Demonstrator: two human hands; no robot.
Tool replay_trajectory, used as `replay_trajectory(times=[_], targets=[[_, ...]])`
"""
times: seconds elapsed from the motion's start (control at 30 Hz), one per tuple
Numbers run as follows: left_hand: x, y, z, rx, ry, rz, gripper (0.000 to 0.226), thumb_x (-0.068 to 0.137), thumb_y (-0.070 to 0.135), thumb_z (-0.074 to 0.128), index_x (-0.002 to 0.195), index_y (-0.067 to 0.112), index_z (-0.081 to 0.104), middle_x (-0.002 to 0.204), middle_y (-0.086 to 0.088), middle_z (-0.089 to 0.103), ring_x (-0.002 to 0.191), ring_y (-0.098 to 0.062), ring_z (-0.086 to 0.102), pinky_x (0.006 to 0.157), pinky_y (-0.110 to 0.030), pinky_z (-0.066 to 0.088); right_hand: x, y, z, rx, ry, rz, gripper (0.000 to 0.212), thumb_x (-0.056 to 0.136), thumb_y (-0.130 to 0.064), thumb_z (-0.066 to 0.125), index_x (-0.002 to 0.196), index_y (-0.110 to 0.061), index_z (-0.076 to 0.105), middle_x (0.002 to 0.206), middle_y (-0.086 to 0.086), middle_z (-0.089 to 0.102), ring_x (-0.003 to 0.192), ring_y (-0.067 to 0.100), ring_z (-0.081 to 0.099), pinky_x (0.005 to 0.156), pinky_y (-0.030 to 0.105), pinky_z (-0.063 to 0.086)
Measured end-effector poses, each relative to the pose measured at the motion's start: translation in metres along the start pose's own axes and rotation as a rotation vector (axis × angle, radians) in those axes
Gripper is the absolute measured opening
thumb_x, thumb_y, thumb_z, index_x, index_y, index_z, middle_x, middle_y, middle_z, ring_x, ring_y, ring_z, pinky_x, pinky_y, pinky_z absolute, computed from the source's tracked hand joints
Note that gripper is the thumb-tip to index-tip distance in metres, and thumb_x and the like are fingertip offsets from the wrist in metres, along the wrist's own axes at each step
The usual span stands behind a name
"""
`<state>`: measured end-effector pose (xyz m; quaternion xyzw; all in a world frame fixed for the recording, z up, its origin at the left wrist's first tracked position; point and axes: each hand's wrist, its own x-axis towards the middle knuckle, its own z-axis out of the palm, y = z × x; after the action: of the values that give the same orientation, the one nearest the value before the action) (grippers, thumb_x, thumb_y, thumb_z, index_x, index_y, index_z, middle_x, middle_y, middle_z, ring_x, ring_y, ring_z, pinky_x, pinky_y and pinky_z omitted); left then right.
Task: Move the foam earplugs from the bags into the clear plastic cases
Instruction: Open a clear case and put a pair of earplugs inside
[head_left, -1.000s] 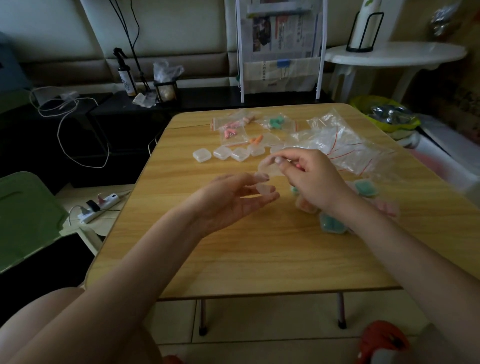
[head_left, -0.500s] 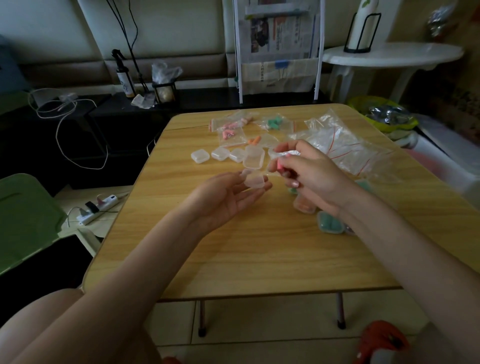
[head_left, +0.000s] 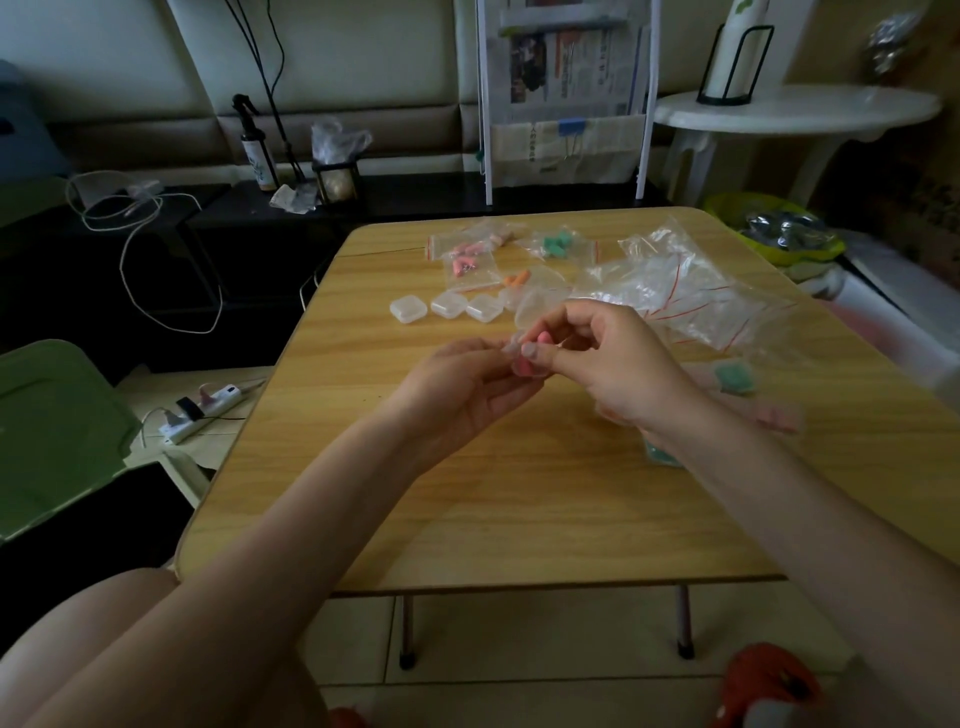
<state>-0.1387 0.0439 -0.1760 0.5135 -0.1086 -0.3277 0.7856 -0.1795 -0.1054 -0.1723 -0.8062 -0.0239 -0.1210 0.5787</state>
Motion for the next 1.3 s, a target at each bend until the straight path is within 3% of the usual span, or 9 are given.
replay_trajectory(times=[0.07,0.2,0.3,0.4,0.53,0.73,0.87,1.07,1.3], targets=[[-0.001,-0.001,0.001,-0.003,-0.012,0.005,0.021,0.094,0.001,0.045,0.107,-0.006,0.059,0.104,-0.016,0.063,0.099,-0.02,0.063,0.094,-0.032,0.049,-0.001,0.0,0.002,-0.015,0.044,-0.006,0.007,0.083,-0.007,0.071,0.09,-0.007,0.069,0.082,0.007,0.074,0.078,0.018,0.072,0.078,0.031,0.057],[-0.001,0.001,0.001,-0.015,-0.01,0.035,0.026,0.093,-0.002,0.045,0.115,-0.011,0.056,0.111,-0.019,0.063,0.1,-0.021,0.064,0.095,-0.032,0.05,-0.005,-0.002,0.007,0.082,0.126,-0.027,0.008,0.08,-0.003,0.073,0.088,-0.004,0.07,0.078,0.006,0.073,0.072,0.013,0.071,0.07,0.02,0.055],[-0.004,0.003,0.002,-0.042,-0.059,0.061,0.03,0.089,-0.004,0.045,0.117,-0.009,0.057,0.11,-0.018,0.065,0.1,-0.021,0.065,0.095,-0.031,0.05,-0.005,-0.004,0.008,0.089,0.211,-0.042,0.007,0.078,-0.008,0.077,0.083,-0.011,0.073,0.076,0.004,0.073,0.075,0.017,0.071,0.072,0.029,0.057],[-0.007,0.002,0.005,0.051,-0.04,0.113,0.036,0.082,0.001,0.058,0.118,-0.008,0.055,0.101,-0.015,0.068,0.093,-0.018,0.067,0.092,-0.029,0.052,-0.004,-0.005,0.006,0.053,0.242,-0.027,0.01,0.077,-0.015,0.079,0.085,-0.012,0.074,0.074,0.002,0.072,0.065,0.013,0.066,0.053,0.018,0.048],[-0.006,-0.002,0.005,0.135,0.069,0.152,0.032,0.087,0.0,0.058,0.118,-0.01,0.052,0.098,-0.018,0.069,0.09,-0.019,0.068,0.086,-0.027,0.055,-0.004,-0.006,0.007,0.056,0.208,-0.029,0.013,0.078,-0.01,0.077,0.09,-0.009,0.074,0.08,0.003,0.072,0.064,0.004,0.062,0.056,0.015,0.048],[-0.006,0.003,0.008,0.039,0.102,0.093,0.015,0.094,-0.001,0.048,0.096,-0.007,0.061,0.097,-0.021,0.067,0.091,-0.022,0.067,0.086,-0.027,0.054,-0.004,-0.01,0.002,0.155,0.227,-0.049,0.017,0.086,-0.007,0.069,0.101,-0.005,0.063,0.082,0.004,0.072,0.06,0.002,0.064,0.055,0.013,0.047],[-0.007,0.004,0.009,-0.003,0.1,0.087,0.018,0.095,-0.001,0.046,0.101,-0.01,0.06,0.096,-0.019,0.068,0.093,-0.023,0.069,0.086,-0.029,0.054,-0.007,-0.01,0.005,-0.03,0.223,-0.155,0.01,0.082,-0.011,0.073,0.086,-0.005,0.065,0.073,-0.008,0.068,0.061,-0.004,0.061,0.059,0.007,0.042],[-0.009,0.005,0.01,-0.021,0.076,0.071,0.018,0.095,-0.001,0.044,0.099,-0.009,0.06,0.093,-0.017,0.069,0.089,-0.019,0.07,0.086,-0.029,0.054,-0.002,0.002,0.005,-0.338,0.371,-0.21,0.011,0.077,-0.026,0.077,0.082,-0.018,0.072,0.084,-0.013,0.042,0.064,0.002,0.043,0.063,0.006,0.037],[-0.008,0.005,0.01,-0.063,0.076,0.041,0.018,0.095,-0.002,0.043,0.1,-0.011,0.058,0.093,-0.02,0.069,0.093,-0.024,0.069,0.087,-0.03,0.053,-0.001,0.001,0.006,-0.229,0.362,-0.283,0.017,0.087,-0.016,0.067,0.1,-0.019,0.056,0.094,-0.003,0.057,0.073,0.005,0.052,0.062,0.011,0.04]])
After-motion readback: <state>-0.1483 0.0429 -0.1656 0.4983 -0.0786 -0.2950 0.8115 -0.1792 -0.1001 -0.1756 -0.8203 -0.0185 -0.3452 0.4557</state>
